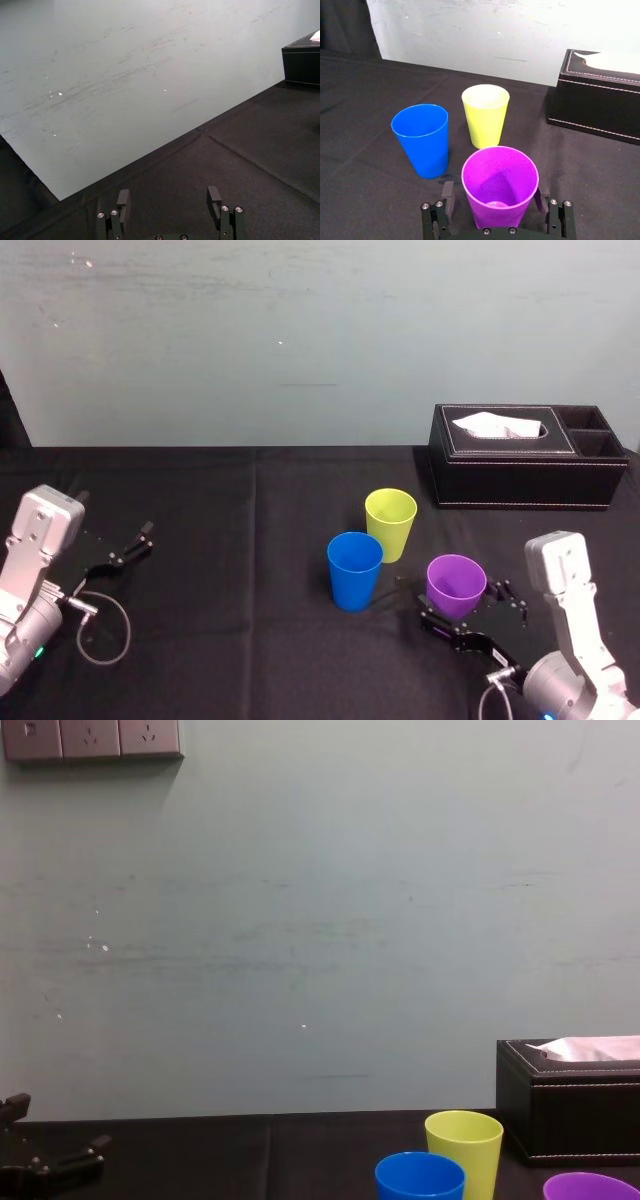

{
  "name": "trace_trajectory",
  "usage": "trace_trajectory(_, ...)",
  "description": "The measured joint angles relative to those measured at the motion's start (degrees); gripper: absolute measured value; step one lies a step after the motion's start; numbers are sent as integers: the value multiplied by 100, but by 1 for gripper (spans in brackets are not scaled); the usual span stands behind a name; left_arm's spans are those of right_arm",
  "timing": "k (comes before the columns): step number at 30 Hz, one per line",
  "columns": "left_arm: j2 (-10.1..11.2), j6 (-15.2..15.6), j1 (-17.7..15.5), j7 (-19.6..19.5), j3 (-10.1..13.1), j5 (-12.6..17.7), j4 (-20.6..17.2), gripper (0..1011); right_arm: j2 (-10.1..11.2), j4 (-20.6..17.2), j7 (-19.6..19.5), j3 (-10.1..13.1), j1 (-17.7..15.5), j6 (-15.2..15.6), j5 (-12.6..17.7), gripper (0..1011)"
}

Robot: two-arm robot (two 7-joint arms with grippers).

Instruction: Stack the three plastic cups sequentially using one hand.

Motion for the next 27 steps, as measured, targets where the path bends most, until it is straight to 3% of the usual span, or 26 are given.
trace_trajectory(27, 0, 0, 0, 0, 0, 0, 0, 1000, -351, 279, 283, 182, 121, 155, -303, 1004)
